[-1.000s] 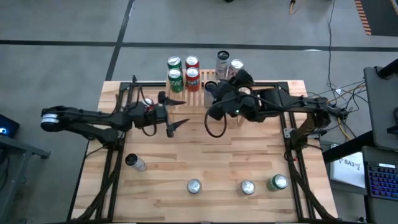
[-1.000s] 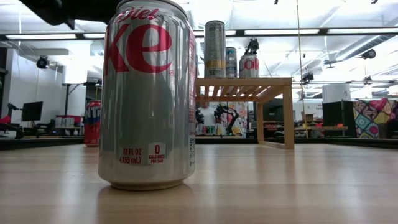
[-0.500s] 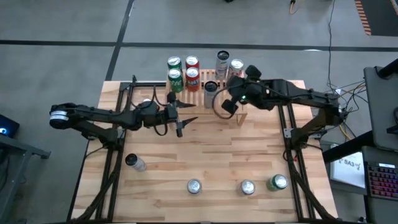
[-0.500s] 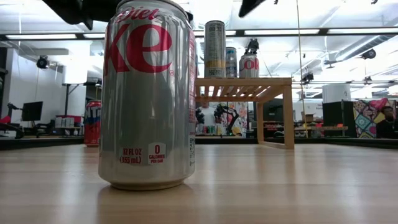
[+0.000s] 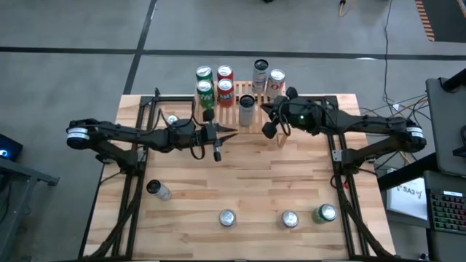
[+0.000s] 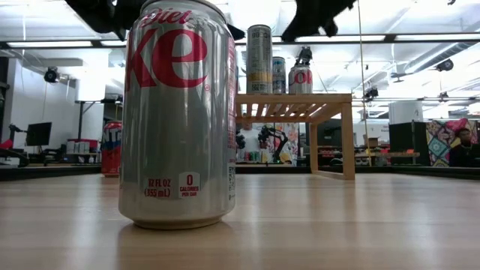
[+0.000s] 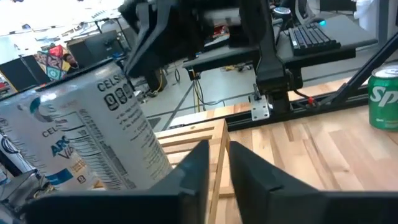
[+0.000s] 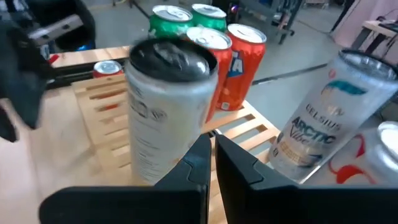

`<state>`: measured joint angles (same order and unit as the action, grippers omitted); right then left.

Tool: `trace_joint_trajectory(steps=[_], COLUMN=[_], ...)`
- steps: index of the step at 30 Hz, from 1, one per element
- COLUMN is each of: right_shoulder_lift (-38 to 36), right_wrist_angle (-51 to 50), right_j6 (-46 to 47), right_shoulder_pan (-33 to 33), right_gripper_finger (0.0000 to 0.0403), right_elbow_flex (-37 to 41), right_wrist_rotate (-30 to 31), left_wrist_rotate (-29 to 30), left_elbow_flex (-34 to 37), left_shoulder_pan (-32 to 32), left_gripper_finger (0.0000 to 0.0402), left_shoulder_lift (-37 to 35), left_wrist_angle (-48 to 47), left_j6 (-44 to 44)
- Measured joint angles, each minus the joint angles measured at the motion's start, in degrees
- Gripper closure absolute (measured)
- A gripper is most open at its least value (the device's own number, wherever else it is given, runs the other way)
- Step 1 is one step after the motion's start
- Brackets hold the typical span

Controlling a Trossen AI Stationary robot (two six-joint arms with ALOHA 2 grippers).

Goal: Place canned beverage on shelf
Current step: Put the white yellow soda can on the shelf

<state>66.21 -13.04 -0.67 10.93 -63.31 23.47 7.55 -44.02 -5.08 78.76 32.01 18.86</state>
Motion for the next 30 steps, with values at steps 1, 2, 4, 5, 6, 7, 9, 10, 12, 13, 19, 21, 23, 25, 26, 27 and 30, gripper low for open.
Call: trace_joint_trajectory(steps=[1,2,4,5,6,7,9,10,12,13,19,21,23,25,26,27,30], right_shoulder_lift=[-0.1,-0.1,-0.1,-0.1,-0.1,-0.1,-0.1,-0.1,0.1,0.3,2.7,3.3,3.7,4.2,4.4,4.5,4.9], right_wrist_angle=[2.6,5.1,8.9,10.0,10.8,11.3,12.1,12.3,13.4,14.3,18.8,19.9,20.2,20.4,20.6,21.1,21.5], right_j6=[0.0,0.1,0.2,0.7,1.1,1.4,1.8,2.0,2.1,1.8,-0.3,-0.7,-0.7,-0.8,-0.9,-1.3,-1.3], right_shoulder_pan=[0.2,0.4,0.8,1.0,1.2,1.4,1.6,1.9,1.9,2.0,2.7,3.0,3.4,3.4,3.4,3.4,3.4], right_gripper_finger=[0.0390,0.0390,0.0390,0.0390,0.0390,0.0390,0.0390,0.0390,0.0390,0.0390,0.0390,0.0390,0.0390,0.0390,0.0390,0.0390,0.0390], right_elbow_flex=[1.9,3.6,6.2,7.2,7.9,8.5,9.6,9.9,10.3,10.3,10.5,10.5,10.5,10.5,10.5,10.5,10.5], right_wrist_rotate=[0.0,0.1,0.1,0.1,0.1,0.1,0.5,0.5,0.6,0.6,0.5,0.5,0.5,0.3,-0.2,-0.9,-2.7], left_wrist_rotate=[0.0,0.3,0.7,1.1,1.5,2.0,2.7,3.2,4.3,5.1,8.3,9.3,10.4,11.7,12.3,12.6,12.9], left_elbow_flex=[-0.2,-0.4,-0.7,-1.0,-1.3,-1.5,-2.2,-2.4,-3.1,-3.6,-6.2,-6.4,-6.5,-6.5,-6.5,-6.5,-6.4], left_shoulder_pan=[0.0,0.0,0.0,0.0,0.0,0.0,0.0,-0.1,-0.1,-0.1,-0.6,-0.7,-0.8,-0.8,-0.9,-1.0,-1.5], left_gripper_finger=[0.0373,0.0384,0.0397,0.0397,0.0395,0.0394,0.0394,0.0396,0.0400,0.0400,0.0401,0.0401,0.0401,0.0401,0.0401,0.0401,0.0401], left_shoulder_lift=[0.4,0.8,1.5,1.9,2.3,2.7,3.5,3.8,4.9,5.5,8.0,8.2,8.3,8.2,8.1,8.1,8.1], left_wrist_angle=[0.0,0.2,0.1,0.0,0.1,0.1,0.2,0.3,0.1,0.4,0.2,0.1,0.0,0.0,0.0,0.1,0.0], left_j6=[0.1,0.5,1.2,1.3,1.4,1.4,1.5,1.6,2.2,2.6,3.2,3.6,4.1,4.7,4.9,5.1,5.1])
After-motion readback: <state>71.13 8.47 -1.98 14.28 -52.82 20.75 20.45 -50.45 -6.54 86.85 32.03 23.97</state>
